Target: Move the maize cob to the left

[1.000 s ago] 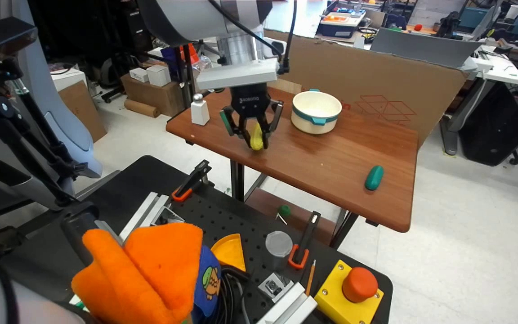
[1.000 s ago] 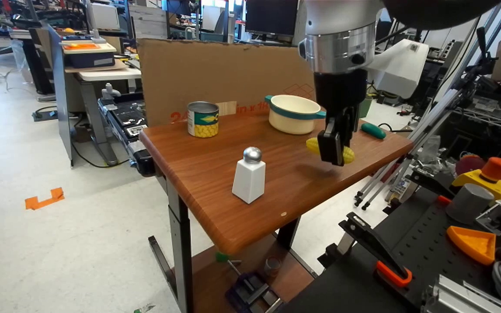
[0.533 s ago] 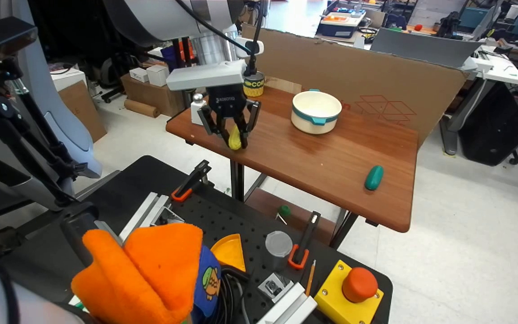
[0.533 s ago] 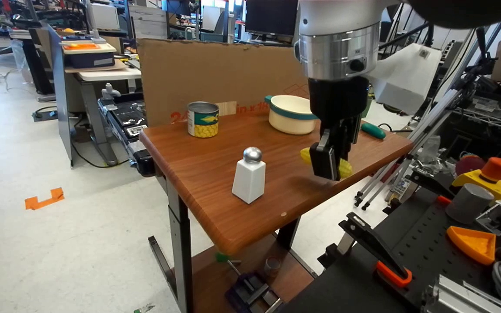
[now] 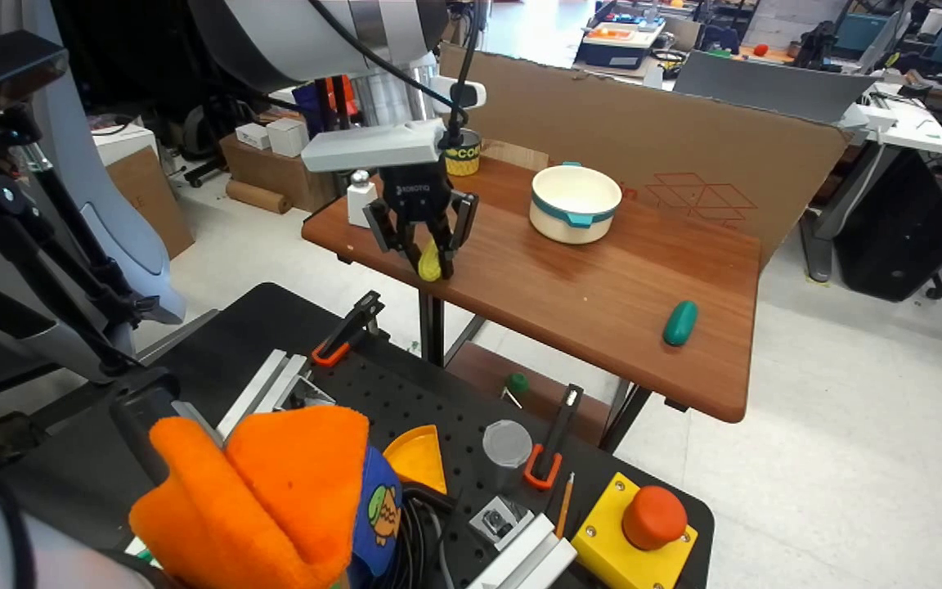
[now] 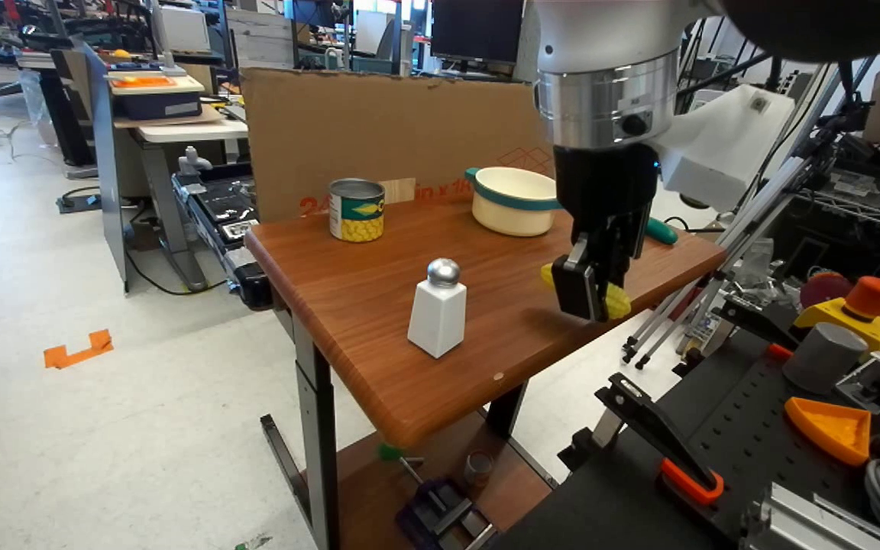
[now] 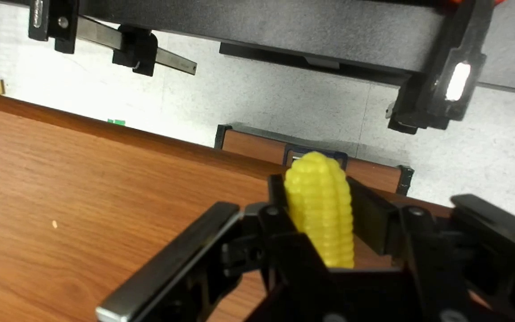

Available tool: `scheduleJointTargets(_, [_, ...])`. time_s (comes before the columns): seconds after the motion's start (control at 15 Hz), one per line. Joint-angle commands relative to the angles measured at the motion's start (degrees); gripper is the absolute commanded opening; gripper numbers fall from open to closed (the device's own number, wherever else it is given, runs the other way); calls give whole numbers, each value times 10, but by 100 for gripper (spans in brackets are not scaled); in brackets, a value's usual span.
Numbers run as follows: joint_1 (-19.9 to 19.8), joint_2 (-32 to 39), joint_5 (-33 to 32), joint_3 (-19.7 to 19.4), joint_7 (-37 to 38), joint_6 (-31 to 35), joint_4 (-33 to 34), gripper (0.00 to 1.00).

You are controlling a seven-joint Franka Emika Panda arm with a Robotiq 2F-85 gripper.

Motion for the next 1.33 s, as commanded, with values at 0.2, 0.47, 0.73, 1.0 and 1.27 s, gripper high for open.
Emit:
scheduleJointTargets(0.2, [3,-17,-5,-8,33,8,-15,69])
scheduleJointTargets(0.47, [4,-17,-9,-11,49,8,-14,95])
scheduleJointTargets(0.73, [3,-17,-4,-11,55,12,-15,100])
scheduleJointTargets(1.0, [-8,-15,58,0,54,5,-14,100])
scheduleJointTargets(1.27, [-3,-1,92,-3,49,-1,-2,100])
